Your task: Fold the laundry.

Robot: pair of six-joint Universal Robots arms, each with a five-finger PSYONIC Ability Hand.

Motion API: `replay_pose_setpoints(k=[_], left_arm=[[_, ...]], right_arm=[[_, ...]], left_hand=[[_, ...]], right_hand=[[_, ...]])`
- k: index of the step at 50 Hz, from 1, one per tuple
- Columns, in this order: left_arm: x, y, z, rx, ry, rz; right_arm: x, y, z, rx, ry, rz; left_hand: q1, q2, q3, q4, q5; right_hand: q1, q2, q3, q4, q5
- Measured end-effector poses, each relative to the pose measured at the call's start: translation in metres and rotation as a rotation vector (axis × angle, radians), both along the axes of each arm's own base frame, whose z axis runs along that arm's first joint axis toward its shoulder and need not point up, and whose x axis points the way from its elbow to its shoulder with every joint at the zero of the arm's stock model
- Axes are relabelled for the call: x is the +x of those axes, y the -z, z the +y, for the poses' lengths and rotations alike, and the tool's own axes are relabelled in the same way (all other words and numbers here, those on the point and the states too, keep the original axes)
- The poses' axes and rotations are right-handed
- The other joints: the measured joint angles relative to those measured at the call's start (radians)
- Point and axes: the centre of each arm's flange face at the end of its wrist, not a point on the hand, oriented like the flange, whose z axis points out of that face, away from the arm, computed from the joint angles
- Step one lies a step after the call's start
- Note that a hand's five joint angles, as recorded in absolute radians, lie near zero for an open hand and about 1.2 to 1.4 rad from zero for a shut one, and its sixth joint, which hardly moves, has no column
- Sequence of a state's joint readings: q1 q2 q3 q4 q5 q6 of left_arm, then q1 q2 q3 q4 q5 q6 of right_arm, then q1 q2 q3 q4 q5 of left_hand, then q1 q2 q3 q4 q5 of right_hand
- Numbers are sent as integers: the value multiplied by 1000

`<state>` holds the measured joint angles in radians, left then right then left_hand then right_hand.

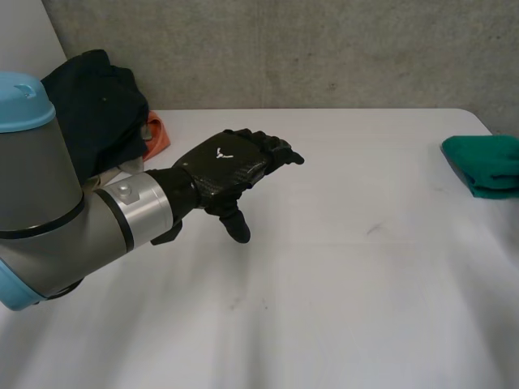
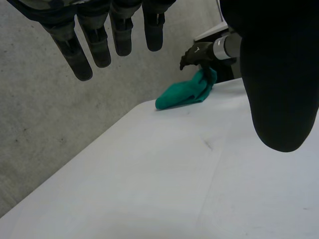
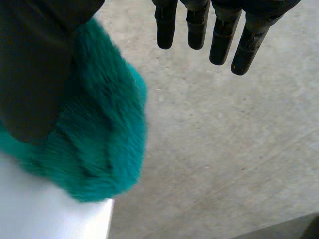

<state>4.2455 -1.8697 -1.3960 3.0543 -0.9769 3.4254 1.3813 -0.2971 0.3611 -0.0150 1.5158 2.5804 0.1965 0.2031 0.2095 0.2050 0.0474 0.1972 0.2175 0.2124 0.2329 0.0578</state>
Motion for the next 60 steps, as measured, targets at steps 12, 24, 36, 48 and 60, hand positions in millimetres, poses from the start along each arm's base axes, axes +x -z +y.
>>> replay_pose_setpoints(k=[12, 24, 36, 48, 60], left_arm=[[8, -23, -5, -68, -45, 31], [67, -68, -94, -282, -485, 98], [178, 17, -249, -377, -889, -172], [199, 116, -298, -493, -927, -415], [134, 23, -243, -507, -866, -53]], right_arm=[[-8, -47, 70, 156, -20, 94], [0, -155, 90, -163, 7, 245], [141, -159, 198, -257, -496, 86], [179, -99, 254, -56, -630, 48], [165, -92, 247, -31, -583, 43]], left_hand=[[0, 0, 0, 0, 0], [0, 0, 0, 0, 0], [0, 0, 0, 0, 0], [732, 863, 861, 869, 827], [913, 980, 977, 992, 950]], right_hand=[[0, 0, 0, 0, 0], [0, 0, 0, 0, 0], [0, 0, 0, 0, 0], [0, 0, 0, 0, 0], [0, 0, 0, 0, 0]])
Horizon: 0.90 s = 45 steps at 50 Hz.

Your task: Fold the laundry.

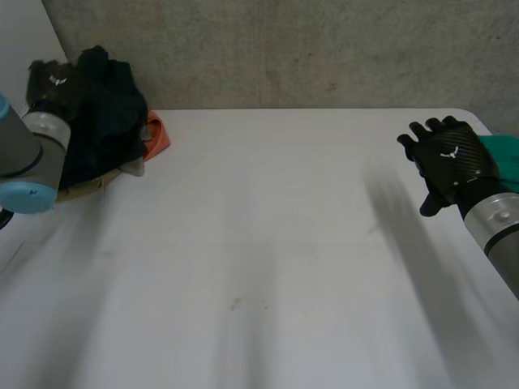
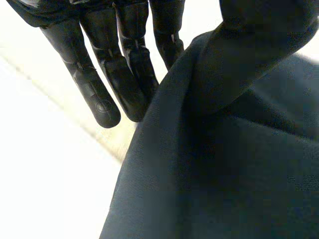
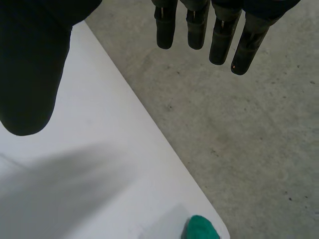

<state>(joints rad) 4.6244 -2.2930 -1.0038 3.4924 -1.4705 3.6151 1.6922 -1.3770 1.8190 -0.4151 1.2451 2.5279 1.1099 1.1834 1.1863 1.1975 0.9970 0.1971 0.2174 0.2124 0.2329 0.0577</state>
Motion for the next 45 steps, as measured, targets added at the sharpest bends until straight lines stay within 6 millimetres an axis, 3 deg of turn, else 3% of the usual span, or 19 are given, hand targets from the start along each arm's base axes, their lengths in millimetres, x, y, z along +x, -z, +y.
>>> replay_pose_setpoints(k=[3, 6, 8, 12, 15, 16, 17, 18, 22, 32, 33, 36, 45], left_arm=[[-44, -27, 55, 21, 221, 90], [-72, -37, 97, 56, 389, 124], [-96, -41, 143, 104, 563, 146], [-130, -27, 231, 252, 896, 159], [-139, -18, 261, 315, 1009, 155], [-142, -14, 273, 340, 1052, 152], [-146, -7, 291, 380, 1114, 146], [-148, -4, 299, 401, 1139, 144], [-150, 0, 302, 424, 1125, 146], [-131, -11, 258, 403, 833, 191], [-121, -14, 245, 409, 715, 207], [-113, -13, 238, 424, 618, 214], [-92, 19, 214, 469, 285, 109]], right_arm=[[-5, -3, -4, -8, 17, -6], [-7, -6, -6, -15, 25, -10], [-9, -8, -8, -23, 32, -13], [-10, -12, -10, -34, 35, -15], [-10, -13, -10, -38, 35, -16], [-10, -14, -11, -39, 34, -16], [-9, -14, -11, -41, 33, -16], [-9, -15, -11, -42, 30, -16], [-8, -15, -11, -42, 26, -17], [-5, -15, -10, -25, 13, -15], [-1, -14, -7, 21, -5, -10], [5, -13, -2, 77, -34, -4], [35, -9, -4, 299, -143, -28]], left_hand=[[0, 1, 0, 0, 5], [1, 4, 4, 0, 8], [10, 6, 5, 0, 8], [17, 10, 5, 0, 8], [-23, -48, -53, -61, -41], [-201, -221, -223, -234, -208], [-566, -557, -532, -551, -526], [-722, -681, -676, -697, -677], [-871, -929, -930, -947, -929], [-871, -935, -934, -952, -933], [-871, -935, -934, -952, -933], [-871, -935, -934, -952, -932], [-871, -935, -934, -952, -932]], right_hand=[[0, 0, 0, 0, 0], [0, 0, 0, 0, 0], [0, 0, 0, 0, 0], [0, 0, 0, 0, 0], [0, 0, 0, 0, 0], [0, 0, 0, 0, 0], [0, 0, 0, 0, 0], [0, 0, 0, 0, 0], [0, 0, 0, 0, 0], [0, 0, 0, 0, 0], [0, 0, 0, 0, 0], [0, 0, 0, 0, 0], [0, 0, 0, 0, 0]])
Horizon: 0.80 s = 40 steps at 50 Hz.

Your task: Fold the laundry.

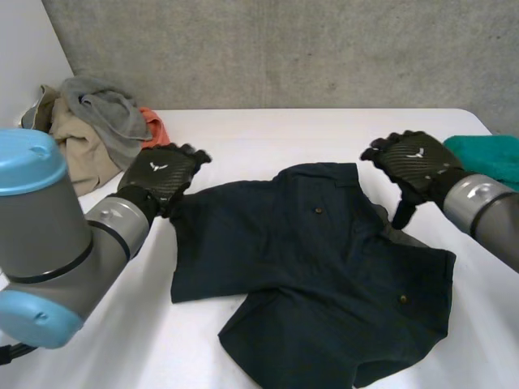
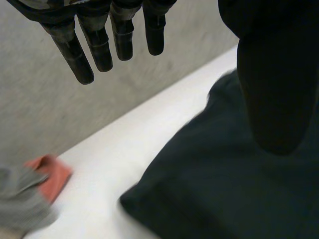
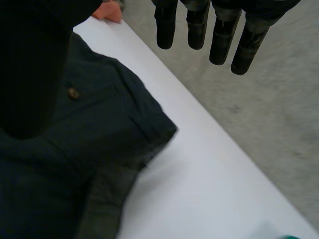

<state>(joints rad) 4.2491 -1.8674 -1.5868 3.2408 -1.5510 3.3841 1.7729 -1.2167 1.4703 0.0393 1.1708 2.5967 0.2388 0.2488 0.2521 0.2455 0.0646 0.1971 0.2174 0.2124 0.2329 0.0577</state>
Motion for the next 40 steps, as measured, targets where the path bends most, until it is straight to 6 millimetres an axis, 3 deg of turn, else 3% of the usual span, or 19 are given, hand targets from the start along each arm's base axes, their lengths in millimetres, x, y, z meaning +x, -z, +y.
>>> replay_pose_setpoints(k=[5, 11, 19, 26, 30, 35, 40], left_arm=[[-4, 16, -22, -35, -33, -120], [-16, 35, -63, -74, -33, -181], [-27, 56, -108, -79, 9, -163], [-30, 85, -129, 6, 84, -164], [-30, 94, -133, 41, 103, -167], [-29, 104, -140, 85, 121, -170], [-27, 108, -146, 91, 113, -171]], right_arm=[[20, 3, -20, 64, -21, -59], [39, 13, -56, 52, -25, -110], [66, 53, -102, 8, -21, -131], [74, 85, -130, -38, 5, -135], [75, 92, -136, -48, 9, -136], [76, 98, -140, -61, 9, -139], [78, 102, -141, -64, -4, -142]], left_hand=[[0, 0, 0, 0, 0], [0, 0, 0, 0, 0], [31, 24, 15, 26, 37], [82, 73, 69, 77, 86], [105, 93, 90, 96, 106], [336, 302, 299, 308, 314], [791, 789, 782, 794, 791]], right_hand=[[0, 0, 0, 0, 0], [0, 0, 0, 0, 0], [0, 0, 2, 0, 0], [41, 66, 71, 48, 52], [62, 83, 93, 73, 71], [122, 141, 159, 136, 125], [282, 342, 339, 319, 293]])
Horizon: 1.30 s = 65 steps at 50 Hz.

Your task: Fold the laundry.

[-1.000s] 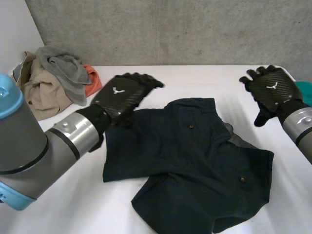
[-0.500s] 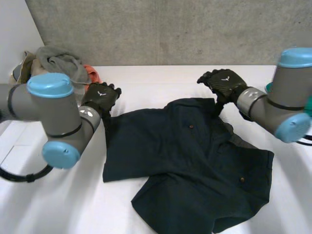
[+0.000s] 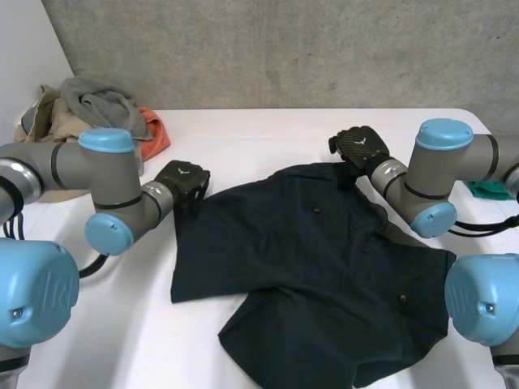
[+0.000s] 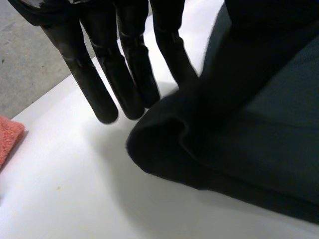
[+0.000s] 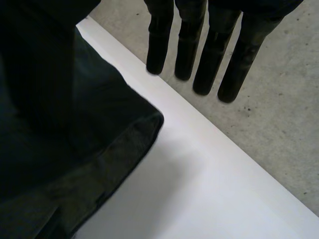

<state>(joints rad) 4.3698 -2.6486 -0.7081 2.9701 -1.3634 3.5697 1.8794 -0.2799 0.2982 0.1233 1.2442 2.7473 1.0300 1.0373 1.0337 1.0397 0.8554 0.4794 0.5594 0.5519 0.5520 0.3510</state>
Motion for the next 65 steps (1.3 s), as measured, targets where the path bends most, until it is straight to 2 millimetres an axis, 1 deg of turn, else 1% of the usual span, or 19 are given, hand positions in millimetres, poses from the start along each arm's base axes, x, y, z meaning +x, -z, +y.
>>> replay_pose_setpoints(k=[2, 9, 20, 24, 26, 27, 31, 32, 33, 34, 37, 42, 45, 49, 53, 59, 61, 62, 65], left_arm=[[1, 0, -2, -6, -8, -1], [2, -3, -6, -35, -40, -6], [-1, -21, -16, -138, -59, 24], [-3, -46, -28, -271, -80, 70], [-5, -67, -34, -362, -98, 102], [-6, -88, -38, -443, -111, 135], [-7, -122, -41, -557, -125, 186], [-8, -164, -38, -686, -132, 250], [-9, -191, -34, -760, -133, 290], [-9, -208, -30, -805, -131, 316], [-8, -268, -9, -955, -120, 416], [-1, -335, 26, -1093, -97, 535], [2, -349, 40, -1101, -87, 562], [2, -338, 50, -1039, -79, 546], [3, -304, 53, -928, -77, 492], [5, -204, 60, -656, -82, 342], [6, -195, 62, -632, -83, 328], [8, -153, 68, -530, -86, 256], [11, -109, 77, -429, -83, 163]], right_arm=[[1, 3, 0, 2, -11, -1], [5, 12, 3, 16, -50, -2], [6, 7, 1, -14, -61, -12], [6, -24, -13, -169, -3, -52], [5, -42, -19, -247, 27, -76], [4, -69, -24, -352, 63, -113], [2, -102, -27, -463, 95, -157], [-1, -153, -25, -614, 126, -224], [-3, -180, -21, -688, 135, -258], [-4, -188, -19, -708, 137, -268], [-9, -258, 2, -862, 137, -351], [-15, -317, 34, -951, 107, -435], [-17, -331, 47, -946, 87, -458], [-19, -331, 51, -922, 76, -454], [-20, -297, 53, -775, 43, -386], [-21, -211, 58, -497, 14, -258], [-21, -199, 60, -460, 10, -243], [-20, -161, 68, -341, -5, -190], [-21, -122, 78, -228, -18, -126]], left_hand=[[90, 132, 130, 137, 124], [90, 150, 152, 154, 129], [90, 155, 153, 154, 129], [90, 155, 155, 158, 129], [94, 157, 156, 158, 131], [94, 157, 156, 158, 133], [94, 157, 157, 158, 133], [94, 157, 157, 158, 135], [94, 157, 157, 158, 135], [94, 157, 157, 158, 135], [96, 157, 157, 158, 140], [97, 157, 157, 158, 140], [97, 157, 157, 158, 141], [97, 157, 157, 158, 144], [97, 158, 157, 158, 146], [97, 161, 161, 159, 146], [97, 161, 161, 159, 146], [97, 162, 161, 159, 146], [97, 162, 161, 159, 146]], right_hand=[[91, 103, 107, 106, 104], [440, 580, 582, 586, 565], [465, 604, 634, 634, 613], [475, 604, 634, 634, 613], [475, 604, 634, 634, 613], [475, 604, 634, 634, 613], [475, 604, 635, 634, 613], [475, 604, 635, 634, 613], [475, 604, 635, 634, 613], [475, 604, 635, 634, 613], [493, 604, 635, 634, 613], [493, 604, 635, 634, 613], [493, 604, 635, 634, 613], [493, 604, 635, 634, 614], [500, 604, 635, 634, 620], [500, 604, 635, 634, 620], [500, 604, 635, 634, 620], [500, 604, 635, 634, 620], [500, 604, 635, 634, 623]])
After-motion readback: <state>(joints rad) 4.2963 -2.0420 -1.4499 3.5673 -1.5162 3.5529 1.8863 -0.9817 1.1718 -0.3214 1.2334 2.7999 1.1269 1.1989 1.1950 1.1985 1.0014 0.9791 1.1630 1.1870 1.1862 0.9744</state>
